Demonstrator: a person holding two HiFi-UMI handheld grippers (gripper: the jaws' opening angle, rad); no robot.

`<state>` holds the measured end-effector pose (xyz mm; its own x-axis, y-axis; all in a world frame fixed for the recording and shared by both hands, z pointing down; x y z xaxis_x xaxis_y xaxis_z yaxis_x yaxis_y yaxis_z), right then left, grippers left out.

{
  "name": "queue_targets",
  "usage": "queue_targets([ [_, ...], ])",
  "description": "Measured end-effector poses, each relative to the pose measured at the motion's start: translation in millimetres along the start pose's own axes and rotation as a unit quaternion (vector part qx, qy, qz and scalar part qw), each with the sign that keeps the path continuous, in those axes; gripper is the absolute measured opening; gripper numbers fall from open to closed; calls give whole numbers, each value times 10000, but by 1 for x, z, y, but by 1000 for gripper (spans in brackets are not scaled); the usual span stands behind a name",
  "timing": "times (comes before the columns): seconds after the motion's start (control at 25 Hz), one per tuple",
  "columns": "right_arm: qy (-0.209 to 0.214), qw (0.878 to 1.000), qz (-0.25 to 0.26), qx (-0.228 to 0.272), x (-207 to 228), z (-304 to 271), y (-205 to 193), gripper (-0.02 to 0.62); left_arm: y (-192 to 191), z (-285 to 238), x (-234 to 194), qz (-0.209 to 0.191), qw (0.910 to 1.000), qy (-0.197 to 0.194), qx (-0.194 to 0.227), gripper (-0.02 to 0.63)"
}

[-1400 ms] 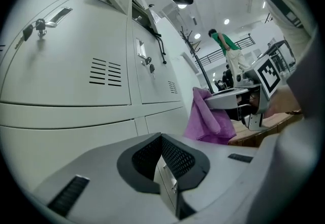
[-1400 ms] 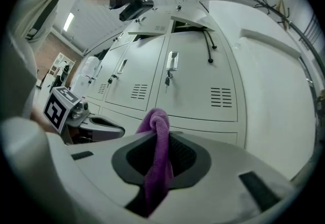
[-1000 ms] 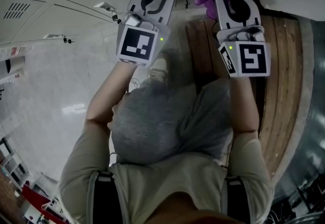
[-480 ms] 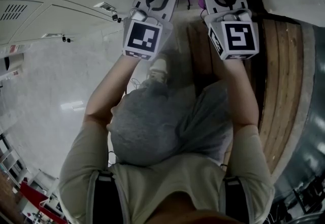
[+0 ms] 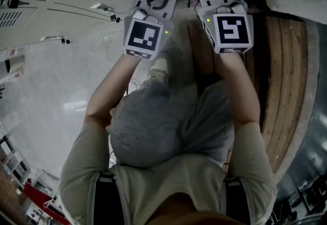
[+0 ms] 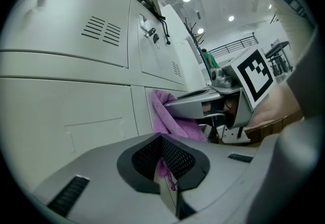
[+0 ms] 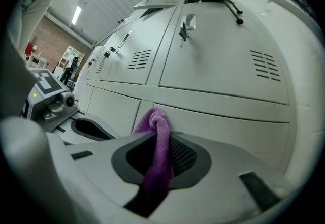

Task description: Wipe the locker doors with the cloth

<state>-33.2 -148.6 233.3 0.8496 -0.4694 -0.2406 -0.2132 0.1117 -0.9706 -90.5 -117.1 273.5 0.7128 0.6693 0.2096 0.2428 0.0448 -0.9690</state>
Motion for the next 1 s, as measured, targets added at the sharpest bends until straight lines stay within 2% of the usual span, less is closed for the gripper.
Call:
queue_targets([
  [0.2,-109,9999,22,-39,13,4,-5,57,4,-7,6,-24,9999,-120,37,3],
  [0.56,-722,9971,103,-235,80,22,-22,57,13,-34,28,20,9989,-472,50,3],
  [1.0,-1463,9878,66,-528,156,40,-53,57,24,-93,66,245,9937,-1039,340,3],
])
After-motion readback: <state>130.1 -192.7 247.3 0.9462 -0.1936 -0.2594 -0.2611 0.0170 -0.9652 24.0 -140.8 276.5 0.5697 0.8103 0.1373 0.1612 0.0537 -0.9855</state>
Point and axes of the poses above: the fingertips, and each gripper's own axes: z backward along the fingers, x to its right, y out of its top, the point moved 2 cm from there along z, backward along the fingers, and after that the axes turned 8 degrees about -y, right-handed, at the moved point
